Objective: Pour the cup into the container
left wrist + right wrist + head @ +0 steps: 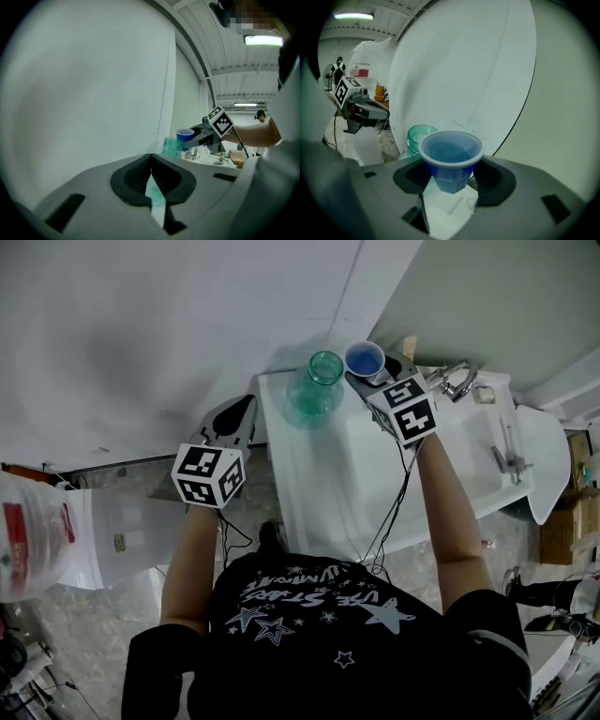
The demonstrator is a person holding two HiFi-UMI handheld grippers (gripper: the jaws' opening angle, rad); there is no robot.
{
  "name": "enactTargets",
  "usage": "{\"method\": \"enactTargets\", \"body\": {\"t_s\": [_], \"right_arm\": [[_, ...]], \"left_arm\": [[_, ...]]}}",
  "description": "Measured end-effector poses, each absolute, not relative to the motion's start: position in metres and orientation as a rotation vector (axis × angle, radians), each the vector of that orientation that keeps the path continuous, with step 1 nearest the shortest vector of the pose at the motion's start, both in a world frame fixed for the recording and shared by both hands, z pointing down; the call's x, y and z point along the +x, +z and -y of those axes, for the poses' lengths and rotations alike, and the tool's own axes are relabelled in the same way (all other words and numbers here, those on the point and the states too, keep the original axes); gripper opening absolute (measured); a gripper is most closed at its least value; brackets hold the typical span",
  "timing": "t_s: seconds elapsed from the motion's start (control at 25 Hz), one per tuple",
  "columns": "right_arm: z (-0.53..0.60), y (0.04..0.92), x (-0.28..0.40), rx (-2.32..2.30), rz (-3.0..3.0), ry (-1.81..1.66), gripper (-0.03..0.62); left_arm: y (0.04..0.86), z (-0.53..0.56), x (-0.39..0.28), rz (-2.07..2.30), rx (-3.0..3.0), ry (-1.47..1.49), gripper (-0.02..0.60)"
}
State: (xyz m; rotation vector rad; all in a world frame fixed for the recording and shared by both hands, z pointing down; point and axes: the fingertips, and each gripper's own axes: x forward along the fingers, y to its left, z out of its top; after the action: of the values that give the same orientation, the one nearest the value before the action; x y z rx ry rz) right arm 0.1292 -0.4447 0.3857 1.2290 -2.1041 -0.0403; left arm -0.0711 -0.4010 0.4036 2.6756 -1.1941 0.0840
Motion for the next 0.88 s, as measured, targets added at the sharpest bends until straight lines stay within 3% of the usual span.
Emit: {"method": "enactTargets", "body": {"t_s": [0.88], "right_arm": [[0.4509,0.3763,0.1238,1.113,1.887,-0.287,0.270]], "left_arm": [[0.4083,0.3974,-0.0715,1.192,2.647,0.063,0.012]]}}
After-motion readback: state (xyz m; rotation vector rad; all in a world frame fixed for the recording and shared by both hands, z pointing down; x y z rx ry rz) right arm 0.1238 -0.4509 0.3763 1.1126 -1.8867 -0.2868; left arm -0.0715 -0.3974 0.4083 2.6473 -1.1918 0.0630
